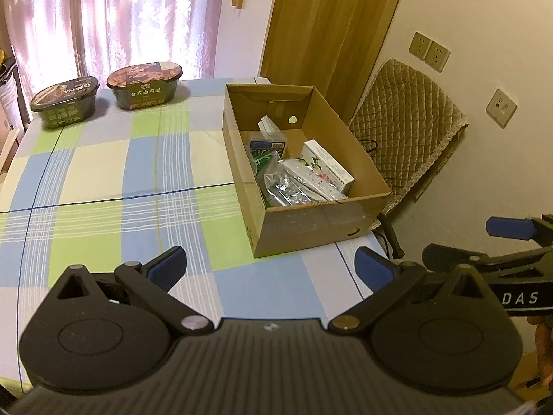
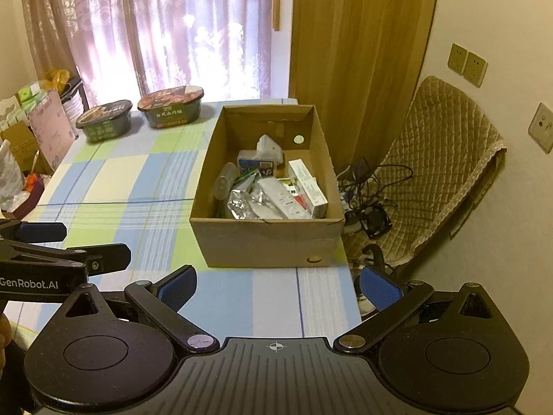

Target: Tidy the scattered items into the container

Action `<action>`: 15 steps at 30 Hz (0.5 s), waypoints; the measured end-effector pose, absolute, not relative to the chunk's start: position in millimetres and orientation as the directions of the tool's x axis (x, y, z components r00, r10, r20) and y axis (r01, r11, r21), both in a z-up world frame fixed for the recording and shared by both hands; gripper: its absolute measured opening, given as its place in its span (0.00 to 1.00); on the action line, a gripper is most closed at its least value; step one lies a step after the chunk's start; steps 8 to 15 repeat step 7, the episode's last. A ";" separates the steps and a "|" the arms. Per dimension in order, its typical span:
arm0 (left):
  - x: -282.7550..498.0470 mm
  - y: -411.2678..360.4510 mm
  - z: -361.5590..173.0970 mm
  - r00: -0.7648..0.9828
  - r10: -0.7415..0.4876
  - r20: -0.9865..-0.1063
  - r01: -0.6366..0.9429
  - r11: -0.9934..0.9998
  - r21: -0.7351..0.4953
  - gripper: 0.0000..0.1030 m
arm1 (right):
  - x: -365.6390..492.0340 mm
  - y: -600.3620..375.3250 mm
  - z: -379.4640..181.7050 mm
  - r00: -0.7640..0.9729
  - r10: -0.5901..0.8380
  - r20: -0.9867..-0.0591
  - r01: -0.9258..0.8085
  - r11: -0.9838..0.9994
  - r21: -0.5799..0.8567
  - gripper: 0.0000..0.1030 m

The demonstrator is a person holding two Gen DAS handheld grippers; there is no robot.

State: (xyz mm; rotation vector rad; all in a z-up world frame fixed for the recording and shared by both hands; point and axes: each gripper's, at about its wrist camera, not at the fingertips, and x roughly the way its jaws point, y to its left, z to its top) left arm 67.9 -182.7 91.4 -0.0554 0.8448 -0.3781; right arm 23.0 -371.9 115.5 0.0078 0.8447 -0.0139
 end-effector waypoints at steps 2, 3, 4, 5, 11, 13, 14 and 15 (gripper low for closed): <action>67.1 -181.8 91.2 0.604 -0.351 -0.716 0.312 0.930 -0.193 0.99 | 23.5 -371.7 114.8 0.662 -0.011 -0.749 0.017 1.000 0.000 1.00; 66.2 -180.9 91.0 0.607 -0.351 -0.714 0.313 0.930 -0.191 0.99 | 23.8 -371.9 114.3 0.661 -0.012 -0.750 0.018 1.000 0.000 1.00; 64.8 -180.0 91.0 0.612 -0.356 -0.706 0.318 0.928 -0.193 0.99 | 23.8 -372.0 114.0 0.661 -0.013 -0.750 0.020 1.000 -0.001 1.00; 64.0 -179.8 91.0 0.616 -0.358 -0.702 0.321 0.927 -0.192 0.99 | 23.7 -372.0 113.8 0.661 -0.015 -0.750 0.021 1.000 -0.002 1.00; 63.1 -179.9 90.7 0.620 -0.355 -0.700 0.321 0.929 -0.186 0.99 | 23.5 -371.8 113.4 0.660 -0.017 -0.751 0.022 1.000 -0.003 1.00; 63.1 -179.9 90.7 0.620 -0.355 -0.700 0.321 0.929 -0.186 0.99 | 23.5 -371.8 113.4 0.660 -0.017 -0.751 0.022 1.000 -0.003 1.00; 63.1 -179.9 90.7 0.620 -0.355 -0.700 0.321 0.929 -0.186 0.99 | 23.5 -371.8 113.4 0.660 -0.017 -0.751 0.022 1.000 -0.003 1.00; 63.1 -179.9 90.7 0.620 -0.355 -0.700 0.321 0.929 -0.186 0.99 | 23.5 -371.8 113.4 0.660 -0.017 -0.751 0.022 1.000 -0.003 1.00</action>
